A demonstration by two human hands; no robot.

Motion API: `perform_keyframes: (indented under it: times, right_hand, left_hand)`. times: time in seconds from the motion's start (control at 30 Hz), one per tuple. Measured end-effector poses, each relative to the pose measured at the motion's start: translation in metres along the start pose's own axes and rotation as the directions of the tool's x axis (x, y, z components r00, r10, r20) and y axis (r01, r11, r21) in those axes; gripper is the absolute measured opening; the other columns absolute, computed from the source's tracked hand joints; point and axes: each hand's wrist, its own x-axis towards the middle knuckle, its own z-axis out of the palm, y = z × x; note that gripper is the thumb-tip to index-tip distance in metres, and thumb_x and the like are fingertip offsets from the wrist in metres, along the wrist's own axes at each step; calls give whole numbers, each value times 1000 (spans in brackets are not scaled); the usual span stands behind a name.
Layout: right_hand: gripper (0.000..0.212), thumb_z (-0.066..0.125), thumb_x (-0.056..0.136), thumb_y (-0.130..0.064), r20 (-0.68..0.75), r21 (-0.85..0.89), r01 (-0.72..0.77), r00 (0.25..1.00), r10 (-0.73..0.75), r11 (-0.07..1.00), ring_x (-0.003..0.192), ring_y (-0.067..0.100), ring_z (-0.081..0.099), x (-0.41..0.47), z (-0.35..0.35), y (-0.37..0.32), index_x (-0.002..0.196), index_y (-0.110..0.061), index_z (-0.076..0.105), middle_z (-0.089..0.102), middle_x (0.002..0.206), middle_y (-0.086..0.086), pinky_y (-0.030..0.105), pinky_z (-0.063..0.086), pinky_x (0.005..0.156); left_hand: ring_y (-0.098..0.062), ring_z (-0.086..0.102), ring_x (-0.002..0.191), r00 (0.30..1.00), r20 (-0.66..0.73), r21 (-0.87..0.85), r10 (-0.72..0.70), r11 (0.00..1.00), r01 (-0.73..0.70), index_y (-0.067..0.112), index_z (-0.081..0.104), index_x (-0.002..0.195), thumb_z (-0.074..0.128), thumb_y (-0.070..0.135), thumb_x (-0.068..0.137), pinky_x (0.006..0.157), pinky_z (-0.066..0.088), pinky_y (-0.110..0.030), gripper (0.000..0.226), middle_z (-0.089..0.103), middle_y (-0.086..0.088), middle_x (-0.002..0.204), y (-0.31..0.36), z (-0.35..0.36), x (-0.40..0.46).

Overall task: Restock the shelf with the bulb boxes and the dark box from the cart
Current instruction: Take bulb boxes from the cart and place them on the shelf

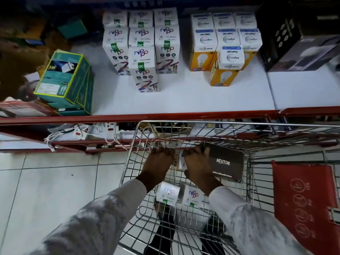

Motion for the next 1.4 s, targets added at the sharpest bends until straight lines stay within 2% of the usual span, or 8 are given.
perform_keyframes:
  times: [0.27,0.4,0.57,0.63,0.77,0.97,1.13,1.4]
  right_hand:
    - [62,80,66,-32,-142,275,16,990,24,961,125,25,49,-59,-81,19,123,-27,56,63,126,0,40,40,103]
    - [69,82,60,-36,-184,367,27,982,45,930,114,26,56,-96,-141,39,123,-28,56,66,117,3,35,48,93]
    - [66,78,65,-29,-277,310,9,958,81,951,112,24,54,-121,-208,78,127,-25,55,64,120,1,33,50,90]
    - [67,78,65,-27,-304,303,3,948,94,953,112,23,50,-124,-230,97,128,-23,53,61,119,0,33,47,85]
    - [70,81,63,-24,-334,314,-1,936,112,949,115,25,49,-117,-267,135,128,-20,55,57,118,3,33,48,88]
    - [65,86,60,-21,-368,322,-18,919,143,947,107,29,59,-76,-293,175,120,-15,62,58,115,8,33,52,84]
    - [48,76,67,-11,-395,281,-1,911,117,960,104,31,62,-36,-293,195,113,-13,64,56,117,9,39,56,84]
    - [56,77,68,-12,-406,177,5,911,69,984,116,25,56,6,-287,207,122,-19,60,55,123,4,35,53,90]
  left_hand:
    - [-27,52,120,994,-89,-127,-60,991,49,16,45,131,73,11,71,100,41,-39,67,61,-5,126,9,-81,-61]
    - [-27,52,120,986,-164,-174,-40,985,11,20,44,133,74,21,73,100,42,-39,68,59,-3,126,8,-146,-82]
    - [-23,52,119,964,-266,-193,-1,980,-52,22,44,134,73,31,72,98,46,-39,69,54,0,128,12,-221,-73]
    - [-22,51,119,952,-306,-207,11,975,-78,23,44,138,73,31,72,100,44,-38,73,53,1,130,17,-244,-60]
    - [-27,50,123,933,-360,-243,-17,967,-76,19,45,141,77,25,70,102,45,-40,78,49,-5,132,28,-280,-27]
    - [-32,47,123,916,-388,-202,-97,979,18,13,45,139,80,22,72,99,48,-45,76,52,-11,130,38,-299,35]
    - [-32,43,125,899,-399,-249,-179,965,82,12,42,137,78,11,70,94,49,-42,75,51,-10,131,37,-289,77]
    - [-34,52,117,849,-479,-317,-225,946,71,12,56,128,71,-5,63,90,53,-42,68,62,-8,121,35,-267,109]
